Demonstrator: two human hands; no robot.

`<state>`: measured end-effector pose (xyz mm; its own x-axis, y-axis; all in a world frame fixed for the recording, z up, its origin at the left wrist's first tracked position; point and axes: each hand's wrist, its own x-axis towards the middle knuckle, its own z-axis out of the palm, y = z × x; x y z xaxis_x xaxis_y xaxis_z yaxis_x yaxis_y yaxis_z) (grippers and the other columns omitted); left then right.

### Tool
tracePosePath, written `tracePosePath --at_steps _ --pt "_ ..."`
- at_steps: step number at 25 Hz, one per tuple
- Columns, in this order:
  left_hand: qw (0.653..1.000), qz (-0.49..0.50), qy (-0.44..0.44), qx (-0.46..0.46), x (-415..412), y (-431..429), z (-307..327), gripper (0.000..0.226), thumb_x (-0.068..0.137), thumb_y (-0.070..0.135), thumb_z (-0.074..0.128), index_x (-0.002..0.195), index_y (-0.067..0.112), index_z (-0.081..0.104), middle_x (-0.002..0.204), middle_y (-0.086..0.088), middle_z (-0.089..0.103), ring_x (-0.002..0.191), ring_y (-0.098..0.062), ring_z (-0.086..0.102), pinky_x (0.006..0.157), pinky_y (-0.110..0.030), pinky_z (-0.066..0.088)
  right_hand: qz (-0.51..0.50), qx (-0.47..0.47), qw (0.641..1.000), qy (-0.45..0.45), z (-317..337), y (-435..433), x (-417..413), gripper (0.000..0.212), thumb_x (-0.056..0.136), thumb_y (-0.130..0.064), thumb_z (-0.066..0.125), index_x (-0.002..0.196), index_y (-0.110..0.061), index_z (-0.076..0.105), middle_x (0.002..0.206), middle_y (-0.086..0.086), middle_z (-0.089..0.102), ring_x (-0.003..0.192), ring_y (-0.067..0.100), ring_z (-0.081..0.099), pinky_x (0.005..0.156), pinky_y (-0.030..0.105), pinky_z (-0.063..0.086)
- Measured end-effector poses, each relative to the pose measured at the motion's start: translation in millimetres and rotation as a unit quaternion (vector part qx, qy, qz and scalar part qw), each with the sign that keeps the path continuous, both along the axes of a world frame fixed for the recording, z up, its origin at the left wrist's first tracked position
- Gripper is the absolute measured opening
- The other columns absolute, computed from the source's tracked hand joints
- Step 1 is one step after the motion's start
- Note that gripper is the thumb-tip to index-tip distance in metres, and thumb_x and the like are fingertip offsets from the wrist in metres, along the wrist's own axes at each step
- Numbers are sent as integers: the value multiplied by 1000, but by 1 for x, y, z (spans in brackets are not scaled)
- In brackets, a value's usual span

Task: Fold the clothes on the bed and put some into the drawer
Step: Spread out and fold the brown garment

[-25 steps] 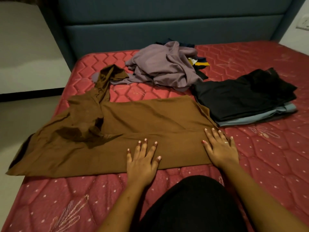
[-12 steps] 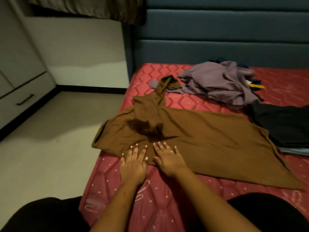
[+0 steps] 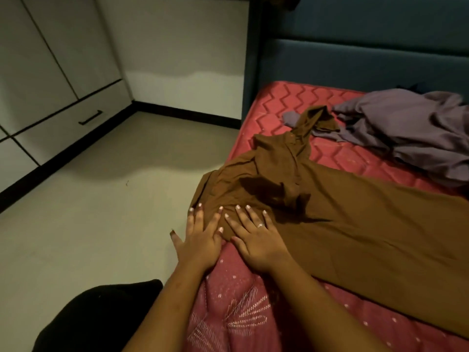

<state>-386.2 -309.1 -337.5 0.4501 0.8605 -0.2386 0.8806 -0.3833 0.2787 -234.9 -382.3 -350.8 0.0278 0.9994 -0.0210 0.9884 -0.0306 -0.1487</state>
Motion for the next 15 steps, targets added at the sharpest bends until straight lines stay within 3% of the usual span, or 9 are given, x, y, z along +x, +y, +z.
tracePosePath --at_steps 3,5,7,8,9,10,12,14,15 --pt "995 -67 70 33 0 22 38 51 99 45 34 148 45 18 161 -2 -14 146 -23 -19 106 -67 -13 18 -35 999 30 15 11 4 53 100 -43 22 152 -38 13 162 -6 8 149 14 4 117 45 -4" --pt "983 -138 72 98 6 17 54 48 97 42 42 144 36 32 162 0 -6 148 -20 -12 108 -65 -12 41 -12 998 49 40 16 15 46 94 -25 40 139 -30 47 147 1 45 137 14 39 116 42 17" --pt "983 -165 12 83 18 0 61 48 97 40 43 144 34 35 162 3 3 148 -17 -2 109 -64 -12 20 180 983 10 72 24 29 25 81 -21 55 101 -20 70 100 7 72 94 25 68 90 38 47" --pt "984 -164 -25 65 28 -6 61 48 97 40 44 144 33 34 161 4 8 148 -16 3 110 -63 -10 -32 259 965 1 88 30 40 18 78 -18 60 92 -18 71 88 7 73 80 29 69 73 35 51" --pt "983 -167 -54 49 40 -8 61 49 97 39 44 145 33 34 160 5 13 147 -15 8 112 -61 -6 -93 287 953 7 104 39 55 18 79 -14 59 93 -17 70 90 8 72 80 31 67 66 35 50" --pt "980 -180 -73 47 54 -7 61 50 97 38 45 145 32 34 159 5 17 146 -14 12 114 -57 -1 -158 262 952 22 116 49 70 24 81 -12 55 101 -17 68 98 10 71 89 33 66 69 35 50" --pt "973 -205 -97 51 77 -2 59 51 97 37 46 146 31 33 158 5 21 145 -15 17 116 -51 8 -281 79 956 23 116 71 102 37 86 -17 54 123 -19 57 123 14 61 112 35 56 85 40 47" --pt "973 -206 -94 42 92 2 49 55 97 37 47 148 29 30 157 4 23 145 -18 17 116 -51 13 -361 -73 928 62 94 83 119 69 86 -35 64 146 -27 30 147 16 36 131 38 38 101 46 38" --pt "975 -205 -84 37 96 4 43 56 96 38 47 148 29 28 157 3 24 145 -20 16 115 -53 13 -388 -103 911 93 77 87 120 87 83 -44 68 151 -35 14 153 15 25 136 40 30 105 49 33"
